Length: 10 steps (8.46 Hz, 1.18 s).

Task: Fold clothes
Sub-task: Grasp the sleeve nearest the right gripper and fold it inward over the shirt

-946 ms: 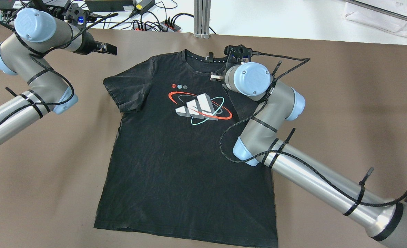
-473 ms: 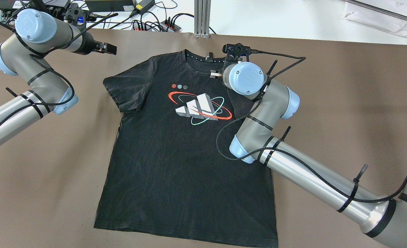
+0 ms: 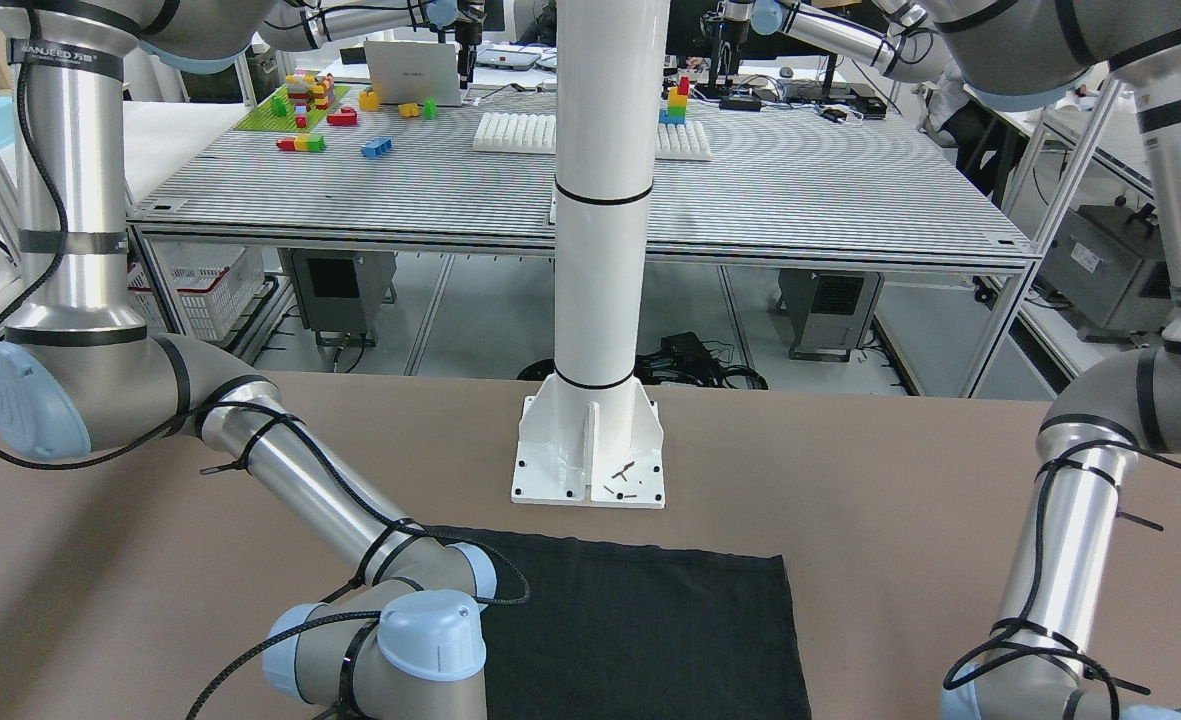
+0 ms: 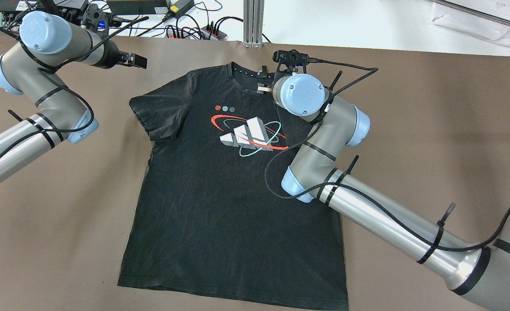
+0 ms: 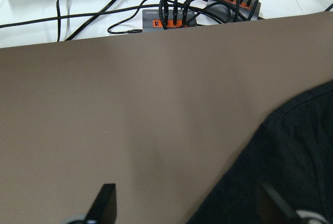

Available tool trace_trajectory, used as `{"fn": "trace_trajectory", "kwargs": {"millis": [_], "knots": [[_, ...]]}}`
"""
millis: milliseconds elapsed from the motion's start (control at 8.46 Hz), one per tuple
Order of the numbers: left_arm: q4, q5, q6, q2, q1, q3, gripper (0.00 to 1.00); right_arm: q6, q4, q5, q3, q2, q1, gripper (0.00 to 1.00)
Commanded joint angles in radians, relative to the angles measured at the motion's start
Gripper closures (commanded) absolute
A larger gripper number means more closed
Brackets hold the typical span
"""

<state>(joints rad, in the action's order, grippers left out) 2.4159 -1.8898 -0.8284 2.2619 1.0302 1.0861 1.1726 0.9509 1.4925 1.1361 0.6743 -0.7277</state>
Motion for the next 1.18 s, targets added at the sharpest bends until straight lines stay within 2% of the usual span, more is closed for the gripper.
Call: {"fn": "trace_trajectory", "kwargs": {"millis": [0, 473, 709, 1064], "knots": [[0.000, 0.001, 0.000, 0.005, -0.004, -0.002, 0.05, -0.002, -0.001, 0.000, 0.002, 0.016, -0.001, 0.06], [0.109, 0.008, -0.035, -0.047, -0.068, 0.009, 0.05, -0.001, -0.020, 0.037, 0.008, 0.050, -0.045, 0.06], [0.130, 0.081, -0.003, -0.093, -0.097, 0.006, 0.05, 0.001, -0.082, 0.035, 0.008, 0.083, -0.045, 0.06], [0.129, 0.096, 0.018, -0.104, -0.104, -0.003, 0.05, 0.001, -0.084, 0.035, 0.008, 0.085, -0.045, 0.06]]}}
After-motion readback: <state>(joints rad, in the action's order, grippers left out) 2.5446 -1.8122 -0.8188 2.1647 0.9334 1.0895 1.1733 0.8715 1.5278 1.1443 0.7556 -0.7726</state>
